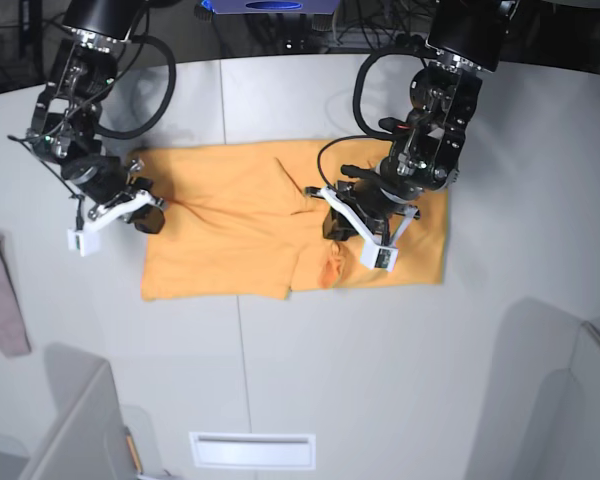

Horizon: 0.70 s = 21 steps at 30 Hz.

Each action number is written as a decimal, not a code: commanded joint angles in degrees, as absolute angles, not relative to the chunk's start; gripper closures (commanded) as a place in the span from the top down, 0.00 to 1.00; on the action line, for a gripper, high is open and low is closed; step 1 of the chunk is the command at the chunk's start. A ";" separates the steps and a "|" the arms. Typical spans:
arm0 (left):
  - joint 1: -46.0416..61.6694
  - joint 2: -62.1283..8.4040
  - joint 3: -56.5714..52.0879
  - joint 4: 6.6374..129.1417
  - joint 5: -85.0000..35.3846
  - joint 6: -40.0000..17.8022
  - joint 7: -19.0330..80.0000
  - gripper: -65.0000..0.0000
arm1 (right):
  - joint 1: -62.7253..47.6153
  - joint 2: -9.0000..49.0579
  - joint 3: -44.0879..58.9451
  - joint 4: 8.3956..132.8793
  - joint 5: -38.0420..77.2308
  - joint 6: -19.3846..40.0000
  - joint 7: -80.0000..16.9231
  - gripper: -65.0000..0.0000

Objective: Fold the T-shirt properly
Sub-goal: 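Lift the strip end with the left gripper and fold it toward the right gripper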

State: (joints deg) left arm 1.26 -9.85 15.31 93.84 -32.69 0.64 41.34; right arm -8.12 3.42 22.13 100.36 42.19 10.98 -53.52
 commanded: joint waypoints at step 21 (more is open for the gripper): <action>-0.31 -6.46 16.22 91.38 -33.45 -0.04 40.13 0.77 | -7.16 3.82 22.29 101.14 43.21 11.30 -52.44 0.00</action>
